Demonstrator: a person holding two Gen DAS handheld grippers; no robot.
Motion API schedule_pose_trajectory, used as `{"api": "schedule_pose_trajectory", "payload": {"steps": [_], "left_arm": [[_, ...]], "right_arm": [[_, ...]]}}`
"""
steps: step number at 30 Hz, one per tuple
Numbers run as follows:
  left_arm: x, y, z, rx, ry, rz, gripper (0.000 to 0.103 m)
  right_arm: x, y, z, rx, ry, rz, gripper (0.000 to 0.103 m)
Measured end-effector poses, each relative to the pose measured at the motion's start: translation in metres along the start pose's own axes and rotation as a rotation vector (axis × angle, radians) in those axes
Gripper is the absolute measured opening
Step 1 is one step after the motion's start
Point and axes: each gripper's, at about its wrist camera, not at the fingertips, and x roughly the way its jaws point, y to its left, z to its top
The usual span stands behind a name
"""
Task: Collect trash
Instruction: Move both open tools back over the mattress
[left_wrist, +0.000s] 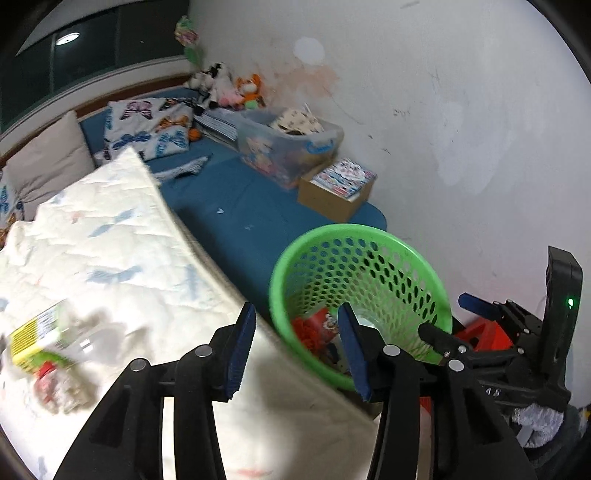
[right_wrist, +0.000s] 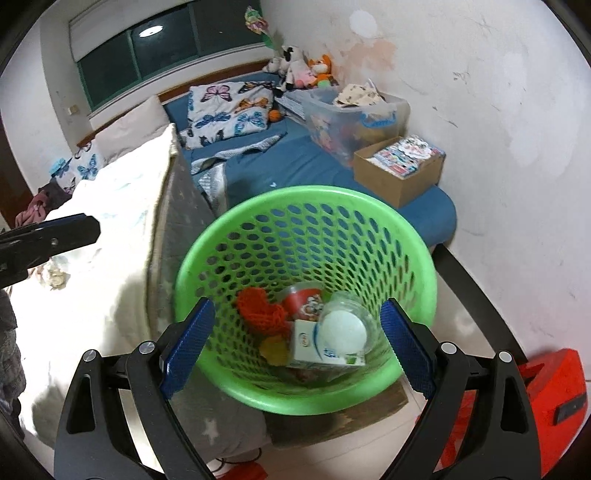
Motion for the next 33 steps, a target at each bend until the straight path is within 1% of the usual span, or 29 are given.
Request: {"api": "schedule_pose_trajectory", "payload": {"steps": [4, 7, 13, 16, 21, 27, 33], "left_arm": [[-0.026, 0.022, -0.017, -0.031, -0.028, 0.038, 0.048], [-0.045, 0.042, -0.033, -0.058, -0.047, 0.084, 0.049], [-0.076, 0.094, -0.064, -0.160, -0.072, 0.165, 0.050], [-0.091, 0.123, -0.079, -0.218, -0.075, 0.205, 0.050], [-0.108, 0.159, -0.098, -0.292, -0.083, 0.255, 0.050], [-0.124, 0.181, -0.113, -0.346, -0.091, 0.287, 0.050], [-0.130, 0.197, -0.128, -0.390, -0.082, 0.309, 0.050]], "right_arm": [[-0.005, 0.022, 0.001, -0.029, -0.010, 0.028, 0.090], [-0.008, 0.040, 0.002, -0.053, -0.017, 0.056, 0.090], [-0.012, 0.075, 0.009, -0.097, -0.029, 0.110, 0.090], [-0.010, 0.091, 0.011, -0.125, -0.026, 0.130, 0.090], [-0.003, 0.124, 0.015, -0.185, -0.011, 0.173, 0.090], [0.004, 0.166, 0.020, -0.241, 0.006, 0.234, 0.090], [0.017, 0.208, 0.023, -0.306, 0.027, 0.268, 0.090]]}}
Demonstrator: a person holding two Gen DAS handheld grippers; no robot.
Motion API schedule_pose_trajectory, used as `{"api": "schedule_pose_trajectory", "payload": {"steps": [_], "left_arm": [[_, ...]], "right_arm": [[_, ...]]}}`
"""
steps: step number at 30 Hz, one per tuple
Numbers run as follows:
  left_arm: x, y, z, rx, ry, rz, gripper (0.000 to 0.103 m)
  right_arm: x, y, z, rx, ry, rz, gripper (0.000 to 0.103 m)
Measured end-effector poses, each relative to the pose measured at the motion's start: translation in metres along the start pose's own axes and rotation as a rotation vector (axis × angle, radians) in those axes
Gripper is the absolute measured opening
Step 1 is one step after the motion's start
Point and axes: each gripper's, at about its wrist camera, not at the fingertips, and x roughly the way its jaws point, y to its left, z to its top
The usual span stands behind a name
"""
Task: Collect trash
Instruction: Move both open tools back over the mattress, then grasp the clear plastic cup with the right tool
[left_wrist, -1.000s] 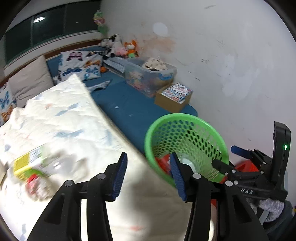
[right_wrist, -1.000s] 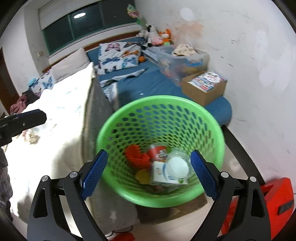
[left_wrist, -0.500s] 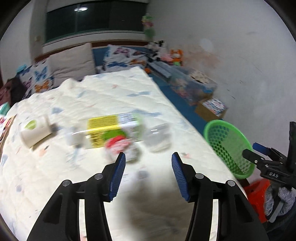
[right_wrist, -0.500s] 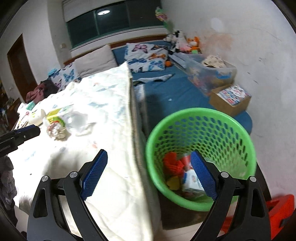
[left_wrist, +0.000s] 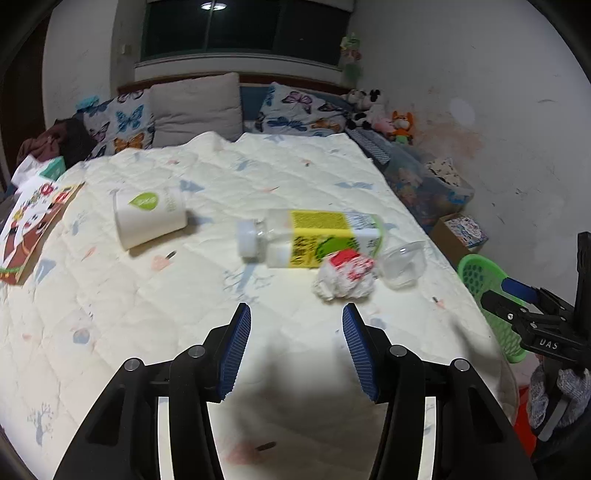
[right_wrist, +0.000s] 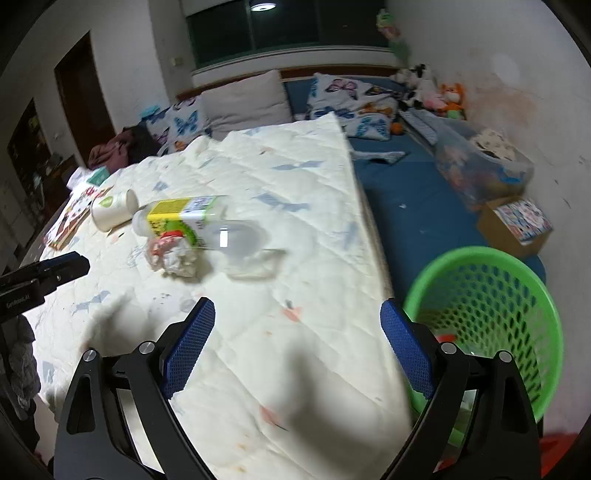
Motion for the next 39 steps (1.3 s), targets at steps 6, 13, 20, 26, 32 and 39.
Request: {"api": "schedule_pose_trajectory", "payload": {"steps": [6, 13, 20, 26, 32, 39], "left_arm": [[-0.004, 0.011, -0.004, -0.024, -0.003, 0.007, 0.050], [-0.003, 0.015, -0.008, -0.023, 0.004, 0.009, 0.050], [0.003, 0.021, -0.009, -0.036, 0.016, 0.010, 0.050], [0.008, 0.025, -0.011, -0.044, 0.028, 0.009, 0.050], [0.011, 0.023, -0.008, -0.042, 0.030, 0.007, 0.050], [0.018, 0.018, -0.005, -0.022, 0.038, -0.001, 0.050]], "right_arm": [[0.025, 0.018, 0.011, -0.019, 0.025, 0.026, 0.090], [0.052, 0.025, 0.021, -0.015, 0.051, 0.032, 0.090], [0.077, 0.027, 0.029, -0.008, 0.084, 0.027, 0.088], [0.092, 0.028, 0.032, 0.003, 0.104, 0.037, 0.086], [0.104, 0.031, 0.034, 0.004, 0.120, 0.041, 0.081], [0.107, 0.029, 0.034, 0.021, 0.123, 0.065, 0.067]]}}
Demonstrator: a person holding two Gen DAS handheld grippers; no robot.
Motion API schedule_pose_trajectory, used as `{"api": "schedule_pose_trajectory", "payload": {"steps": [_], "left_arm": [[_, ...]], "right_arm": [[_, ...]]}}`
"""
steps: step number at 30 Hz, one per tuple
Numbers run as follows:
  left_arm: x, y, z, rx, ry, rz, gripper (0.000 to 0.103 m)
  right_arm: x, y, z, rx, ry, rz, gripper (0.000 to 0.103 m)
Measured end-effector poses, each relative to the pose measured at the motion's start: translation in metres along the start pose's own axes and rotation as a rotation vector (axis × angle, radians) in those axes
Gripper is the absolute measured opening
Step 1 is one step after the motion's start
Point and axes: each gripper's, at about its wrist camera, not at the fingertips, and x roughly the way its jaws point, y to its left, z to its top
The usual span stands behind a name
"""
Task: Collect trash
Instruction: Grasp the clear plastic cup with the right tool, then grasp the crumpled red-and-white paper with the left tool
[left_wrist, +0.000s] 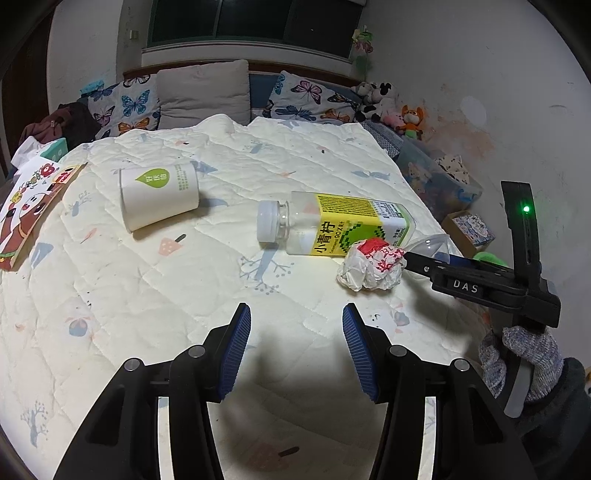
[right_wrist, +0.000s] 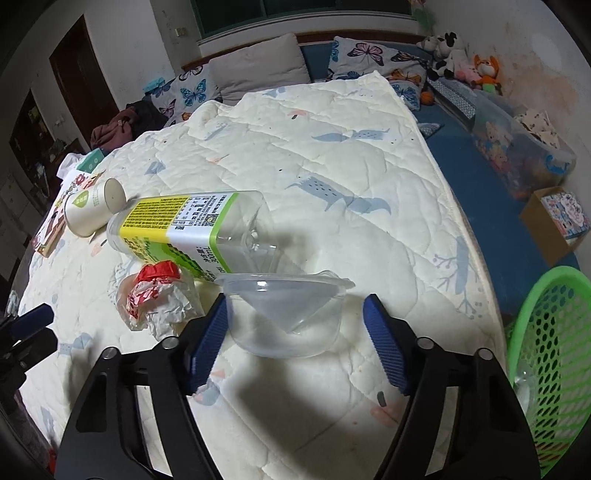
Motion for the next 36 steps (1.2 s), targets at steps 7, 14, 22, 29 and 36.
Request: {"api": "schedule_pose_trajectory", "payload": {"steps": [7, 14, 22, 29, 36], "left_arm": [[0.012, -0.010, 0.002, 0.037, 0.019, 0.001, 0.050], [0.025, -0.023, 0.010, 0.037, 0.039, -0.042, 0.053], [0.044, -0.051, 0.021, 0.088, 0.049, -0.064, 0.059], [0.064, -0.064, 0.030, 0.099, 0.066, -0.053, 0.063], [0.081, -0.071, 0.035, 0.105, 0.084, -0.049, 0.065]], "right_arm": [[-0.008, 0.004, -0.001, -0.023, -0.014, 0.012, 0.059], [-0.022, -0.001, -0.008, -0.026, -0.036, 0.005, 0.059], [-0.044, -0.013, -0.015, -0.020, -0.063, -0.011, 0.059], [-0.056, -0.020, -0.019, -0.013, -0.079, -0.015, 0.059], [-0.062, -0.024, -0.022, -0.005, -0.086, -0.014, 0.059]]}}
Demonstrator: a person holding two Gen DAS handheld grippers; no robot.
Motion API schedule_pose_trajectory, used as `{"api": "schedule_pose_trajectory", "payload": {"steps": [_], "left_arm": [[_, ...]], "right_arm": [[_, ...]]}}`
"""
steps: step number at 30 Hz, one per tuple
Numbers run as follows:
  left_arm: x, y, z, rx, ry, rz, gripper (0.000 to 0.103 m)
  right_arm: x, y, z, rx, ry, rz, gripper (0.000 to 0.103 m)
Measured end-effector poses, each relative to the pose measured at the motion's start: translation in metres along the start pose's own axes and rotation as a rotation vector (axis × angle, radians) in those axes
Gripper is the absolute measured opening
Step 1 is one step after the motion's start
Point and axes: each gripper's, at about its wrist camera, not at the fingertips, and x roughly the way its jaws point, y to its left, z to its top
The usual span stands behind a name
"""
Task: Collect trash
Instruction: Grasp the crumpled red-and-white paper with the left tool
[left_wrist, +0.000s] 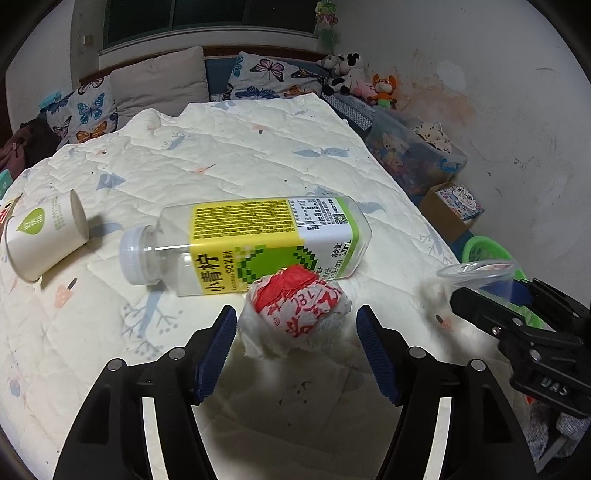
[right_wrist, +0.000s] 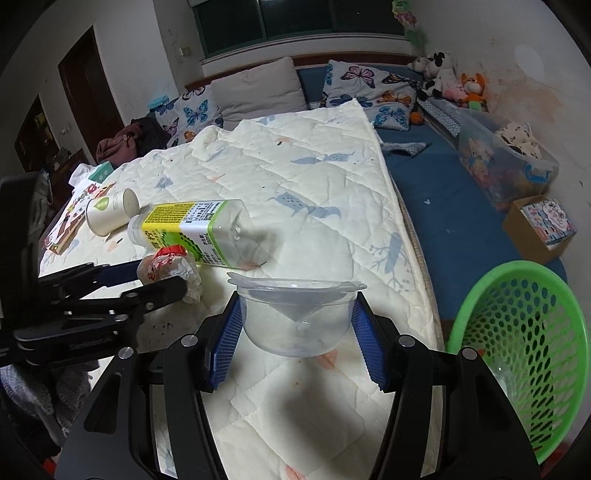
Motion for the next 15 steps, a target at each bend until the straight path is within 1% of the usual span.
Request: {"api": "schedule_pose_trajectory", "payload": {"steps": [3, 7, 13, 15], "left_arm": [[0.0051, 0.0002, 0.0011, -0.008, 0.003, 0.008, 0.065], [0.0101, 0.0032, 0.0019, -0.018, 0.007, 0.010, 0.061], [0.0060, 0.0034, -0.0002, -0.014, -0.004, -0.005, 0.051], [0.0049, 0.0036, -0.0013, -0.016, -0.005, -0.010, 0.050]], "right_arm": [[-0.0001, -0.0008, -0.0002, 0.004, 0.001, 0.000, 0.059], [-0.0001, -0.0012, -0.0005, 0.005, 0.004, 0.003, 0.059], [0.0005, 0.0014, -0.0047, 0.003, 0.008, 0.005, 0.059], [-0.0005, 0.0026, -0.0064, 0.002, 0.008, 0.005, 0.059]]}}
